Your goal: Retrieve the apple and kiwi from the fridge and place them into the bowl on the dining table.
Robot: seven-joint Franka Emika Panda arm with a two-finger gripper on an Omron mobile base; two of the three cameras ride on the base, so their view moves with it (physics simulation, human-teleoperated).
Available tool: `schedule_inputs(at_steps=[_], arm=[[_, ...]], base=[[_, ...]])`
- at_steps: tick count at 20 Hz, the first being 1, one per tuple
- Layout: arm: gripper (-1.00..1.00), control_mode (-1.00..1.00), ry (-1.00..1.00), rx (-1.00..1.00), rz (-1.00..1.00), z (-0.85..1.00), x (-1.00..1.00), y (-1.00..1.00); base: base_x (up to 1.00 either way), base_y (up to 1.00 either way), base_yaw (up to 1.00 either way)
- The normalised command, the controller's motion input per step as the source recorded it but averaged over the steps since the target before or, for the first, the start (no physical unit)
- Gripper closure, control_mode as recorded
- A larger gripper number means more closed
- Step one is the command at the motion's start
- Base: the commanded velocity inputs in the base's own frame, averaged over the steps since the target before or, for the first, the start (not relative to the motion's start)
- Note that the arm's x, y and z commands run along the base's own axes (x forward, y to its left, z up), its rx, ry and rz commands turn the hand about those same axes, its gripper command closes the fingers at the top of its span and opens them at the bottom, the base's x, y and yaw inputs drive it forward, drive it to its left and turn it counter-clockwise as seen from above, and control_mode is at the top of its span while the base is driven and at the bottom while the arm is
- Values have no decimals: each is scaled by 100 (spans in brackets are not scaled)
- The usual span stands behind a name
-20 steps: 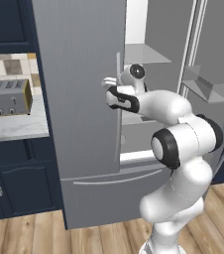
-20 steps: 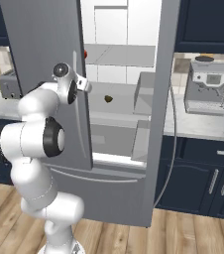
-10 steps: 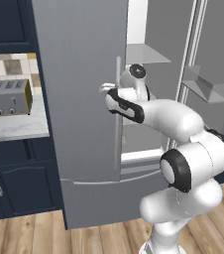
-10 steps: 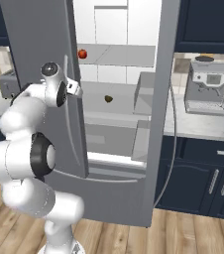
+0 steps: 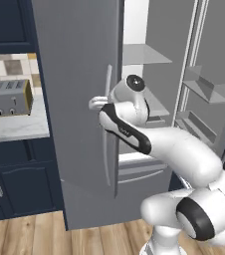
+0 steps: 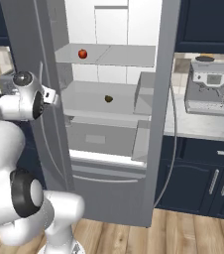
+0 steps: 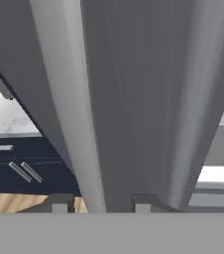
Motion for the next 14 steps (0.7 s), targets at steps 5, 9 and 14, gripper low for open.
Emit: schedule_inputs(at_steps=[5,9,14], arm=[[-100,-100,0,0,0,56,-100,14],[-100,-100,-2,5,0,65,-100,0],[-100,-100,0,16,0,69,-96,-7]], base=[[0,0,0],[0,0,0],[0,0,0]])
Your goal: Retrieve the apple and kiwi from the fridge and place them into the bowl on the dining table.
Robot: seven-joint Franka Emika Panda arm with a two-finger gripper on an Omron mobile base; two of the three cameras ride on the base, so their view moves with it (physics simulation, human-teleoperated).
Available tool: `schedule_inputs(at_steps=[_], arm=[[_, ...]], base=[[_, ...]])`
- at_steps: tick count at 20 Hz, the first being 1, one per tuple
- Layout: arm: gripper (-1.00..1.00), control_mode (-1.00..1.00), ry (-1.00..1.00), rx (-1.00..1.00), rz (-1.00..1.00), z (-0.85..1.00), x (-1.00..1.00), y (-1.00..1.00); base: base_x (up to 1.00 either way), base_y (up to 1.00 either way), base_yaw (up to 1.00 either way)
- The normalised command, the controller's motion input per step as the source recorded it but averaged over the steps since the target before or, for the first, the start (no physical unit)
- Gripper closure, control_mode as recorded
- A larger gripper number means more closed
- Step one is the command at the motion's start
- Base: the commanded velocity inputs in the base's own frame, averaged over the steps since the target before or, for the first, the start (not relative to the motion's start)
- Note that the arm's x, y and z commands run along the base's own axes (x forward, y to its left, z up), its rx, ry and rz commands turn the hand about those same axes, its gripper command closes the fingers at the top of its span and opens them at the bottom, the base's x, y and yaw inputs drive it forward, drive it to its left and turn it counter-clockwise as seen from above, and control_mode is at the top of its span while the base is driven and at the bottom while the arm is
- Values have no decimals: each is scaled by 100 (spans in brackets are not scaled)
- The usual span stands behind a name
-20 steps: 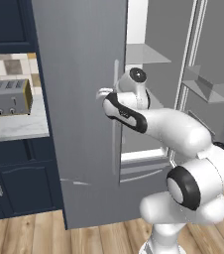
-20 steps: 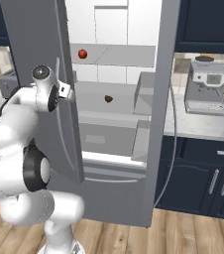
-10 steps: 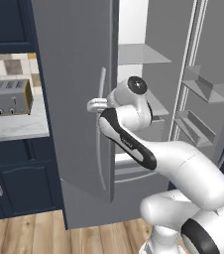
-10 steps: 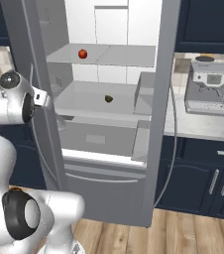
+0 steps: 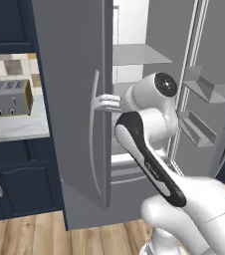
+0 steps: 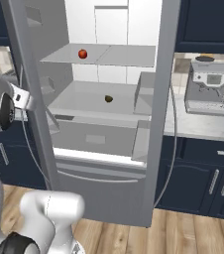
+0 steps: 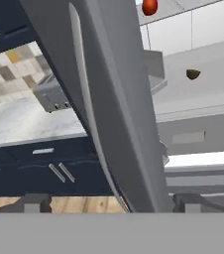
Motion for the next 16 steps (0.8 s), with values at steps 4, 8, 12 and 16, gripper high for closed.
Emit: schedule_inputs(at_steps=[4,8,12,16], arm=[[-100,-100,3,37,-7,53,-47,-55],[-100,-100,1,38,-22,34,-1,-58],[-100,-100,8,27,-35,11,17,-30],[-100,-100,11,32,-33,23,9,-32]], base=[[0,0,0],[0,0,0],[0,0,0],[0,0,0]])
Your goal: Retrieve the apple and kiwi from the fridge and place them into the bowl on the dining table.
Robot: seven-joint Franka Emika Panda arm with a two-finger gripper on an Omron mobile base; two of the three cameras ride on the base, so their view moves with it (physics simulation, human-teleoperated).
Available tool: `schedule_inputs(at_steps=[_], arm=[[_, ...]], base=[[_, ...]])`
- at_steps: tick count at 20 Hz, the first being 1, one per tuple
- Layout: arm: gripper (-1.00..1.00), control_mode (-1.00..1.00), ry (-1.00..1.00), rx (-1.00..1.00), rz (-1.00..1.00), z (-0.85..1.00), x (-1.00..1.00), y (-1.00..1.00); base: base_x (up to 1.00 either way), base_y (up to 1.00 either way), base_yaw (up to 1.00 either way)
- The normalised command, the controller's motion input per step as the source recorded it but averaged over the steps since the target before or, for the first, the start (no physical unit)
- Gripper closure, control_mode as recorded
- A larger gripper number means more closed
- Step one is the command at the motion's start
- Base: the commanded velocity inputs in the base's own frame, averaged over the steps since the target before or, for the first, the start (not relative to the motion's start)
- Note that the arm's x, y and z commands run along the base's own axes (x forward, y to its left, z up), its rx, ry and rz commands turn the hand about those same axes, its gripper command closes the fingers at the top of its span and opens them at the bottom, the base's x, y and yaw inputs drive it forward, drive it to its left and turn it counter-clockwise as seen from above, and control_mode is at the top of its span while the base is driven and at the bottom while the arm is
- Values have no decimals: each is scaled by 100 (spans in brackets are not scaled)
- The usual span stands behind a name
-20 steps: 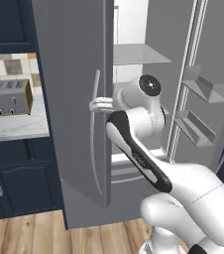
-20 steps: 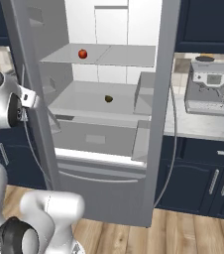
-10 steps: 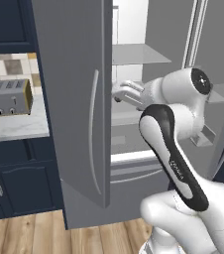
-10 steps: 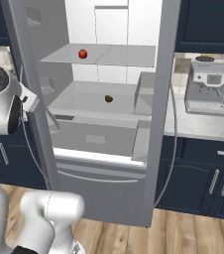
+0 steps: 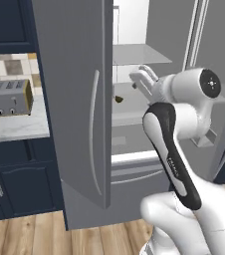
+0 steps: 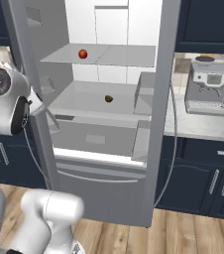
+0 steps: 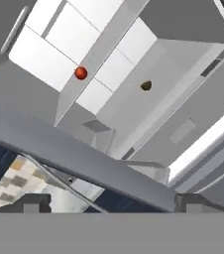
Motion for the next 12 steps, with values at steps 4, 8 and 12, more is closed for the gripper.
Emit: schedule_inputs(at_steps=[4,8,12], arm=[[-100,-100,16,38,-18,25,17,-29],[-100,-100,18,38,-2,0,52,-13],[-100,-100,12,28,0,0,58,-2]], base=[[0,0,0],[0,0,0],[0,0,0]])
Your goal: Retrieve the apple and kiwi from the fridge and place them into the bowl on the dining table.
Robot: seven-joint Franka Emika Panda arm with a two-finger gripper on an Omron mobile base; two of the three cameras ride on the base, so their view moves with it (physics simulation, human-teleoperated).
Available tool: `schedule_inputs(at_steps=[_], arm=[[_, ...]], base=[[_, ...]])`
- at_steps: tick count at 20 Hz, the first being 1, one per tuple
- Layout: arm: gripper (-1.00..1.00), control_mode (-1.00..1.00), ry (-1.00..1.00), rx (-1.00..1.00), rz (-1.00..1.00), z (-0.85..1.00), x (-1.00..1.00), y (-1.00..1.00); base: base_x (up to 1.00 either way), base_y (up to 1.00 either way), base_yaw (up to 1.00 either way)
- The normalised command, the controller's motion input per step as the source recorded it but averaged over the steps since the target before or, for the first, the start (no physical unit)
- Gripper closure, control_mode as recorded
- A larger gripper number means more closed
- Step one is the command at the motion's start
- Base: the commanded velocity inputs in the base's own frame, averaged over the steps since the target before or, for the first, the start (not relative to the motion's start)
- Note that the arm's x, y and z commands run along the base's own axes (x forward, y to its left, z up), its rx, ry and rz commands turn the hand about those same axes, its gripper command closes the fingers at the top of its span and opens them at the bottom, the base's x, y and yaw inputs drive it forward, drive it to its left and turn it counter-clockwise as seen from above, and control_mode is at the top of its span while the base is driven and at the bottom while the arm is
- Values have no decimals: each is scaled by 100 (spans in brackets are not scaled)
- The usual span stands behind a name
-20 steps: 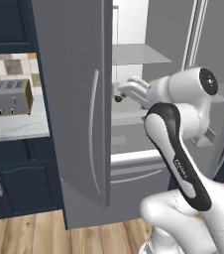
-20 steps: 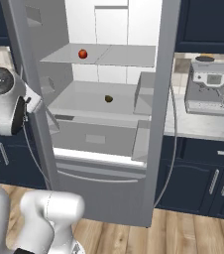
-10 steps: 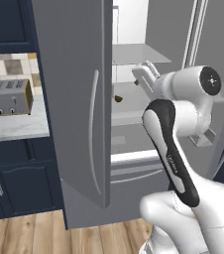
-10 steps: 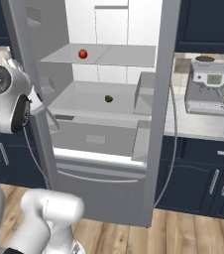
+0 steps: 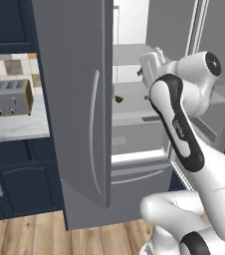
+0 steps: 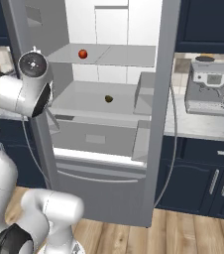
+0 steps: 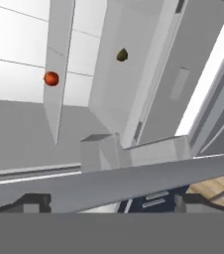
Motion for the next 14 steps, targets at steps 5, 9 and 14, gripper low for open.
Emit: schedule_inputs(at_steps=[5,9,14], arm=[[-100,-100,0,2,0,0,56,3],[-100,-100,0,0,5,0,83,13],[-100,-100,0,3,14,1,73,12]], base=[[0,0,0],[0,0,0],[0,0,0]])
